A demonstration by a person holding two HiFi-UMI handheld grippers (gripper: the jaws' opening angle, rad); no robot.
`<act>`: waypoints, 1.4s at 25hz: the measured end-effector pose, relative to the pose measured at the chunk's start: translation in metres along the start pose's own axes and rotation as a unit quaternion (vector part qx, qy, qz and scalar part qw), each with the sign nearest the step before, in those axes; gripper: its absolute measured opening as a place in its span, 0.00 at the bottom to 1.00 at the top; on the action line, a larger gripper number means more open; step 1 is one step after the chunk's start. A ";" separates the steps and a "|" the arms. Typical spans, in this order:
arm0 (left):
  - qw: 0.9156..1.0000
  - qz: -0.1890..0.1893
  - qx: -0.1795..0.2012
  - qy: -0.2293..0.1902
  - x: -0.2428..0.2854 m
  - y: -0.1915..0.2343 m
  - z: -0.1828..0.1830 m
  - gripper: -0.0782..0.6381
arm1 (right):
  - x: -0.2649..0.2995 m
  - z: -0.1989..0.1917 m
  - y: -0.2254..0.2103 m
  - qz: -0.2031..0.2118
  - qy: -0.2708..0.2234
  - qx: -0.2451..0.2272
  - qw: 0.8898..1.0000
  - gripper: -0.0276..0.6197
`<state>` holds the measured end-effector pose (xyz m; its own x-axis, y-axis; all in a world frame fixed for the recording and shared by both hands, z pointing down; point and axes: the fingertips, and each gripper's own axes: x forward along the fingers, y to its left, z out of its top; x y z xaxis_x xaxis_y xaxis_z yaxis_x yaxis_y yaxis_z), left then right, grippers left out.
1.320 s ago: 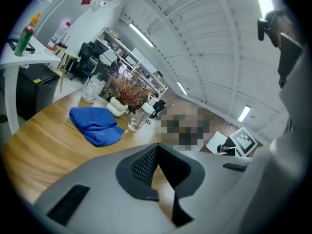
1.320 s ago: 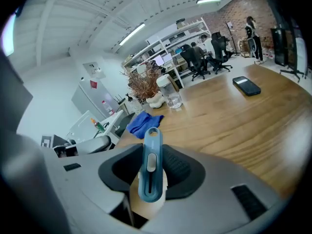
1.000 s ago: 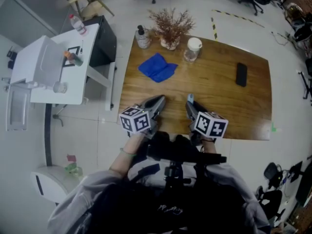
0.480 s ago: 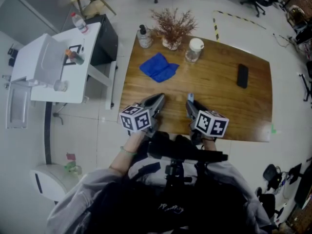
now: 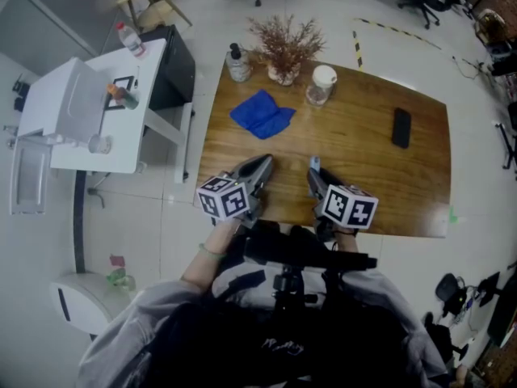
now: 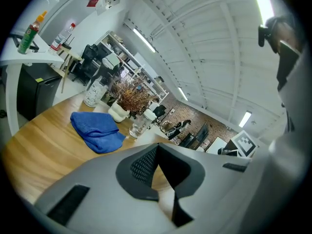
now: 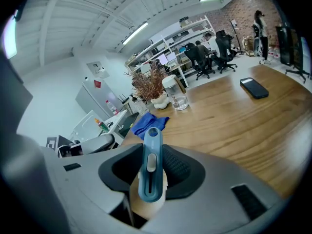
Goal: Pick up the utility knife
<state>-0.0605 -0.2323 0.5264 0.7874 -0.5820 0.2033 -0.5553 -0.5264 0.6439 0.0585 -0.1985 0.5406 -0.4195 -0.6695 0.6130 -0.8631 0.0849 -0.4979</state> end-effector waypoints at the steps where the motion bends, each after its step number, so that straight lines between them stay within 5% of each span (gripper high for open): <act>1: 1.000 -0.001 0.002 0.002 0.000 0.000 -0.001 0.12 | 0.000 0.000 0.000 0.000 0.001 0.000 1.000 0.26; 11: 1.000 0.005 0.002 0.007 0.004 0.003 -0.003 0.12 | 0.016 -0.014 -0.022 -0.026 0.027 -0.021 0.999 0.26; 16: 1.000 0.011 0.004 0.002 -0.001 0.004 0.000 0.12 | 0.046 -0.063 -0.067 -0.101 0.100 -0.092 0.986 0.26; 23: 0.999 0.044 -0.006 -0.015 -0.021 0.022 0.007 0.12 | 0.065 -0.084 -0.077 -0.128 0.139 -0.137 0.972 0.27; 28: 0.999 0.040 -0.006 -0.010 -0.019 0.018 0.003 0.12 | 0.051 -0.057 -0.066 -0.113 0.093 -0.115 0.983 0.32; 32: 0.999 0.037 -0.006 -0.007 -0.017 0.014 0.001 0.12 | 0.014 -0.011 -0.043 -0.062 0.013 -0.034 0.997 0.31; 35: 0.999 0.036 -0.006 -0.002 -0.014 0.013 -0.003 0.12 | -0.017 0.020 -0.027 -0.018 -0.048 0.031 0.998 0.26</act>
<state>-0.0777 -0.2285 0.5341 0.7448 -0.6201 0.2462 -0.6065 -0.4754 0.6373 0.0944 -0.2037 0.5312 -0.3568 -0.7386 0.5719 -0.8571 0.0154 -0.5149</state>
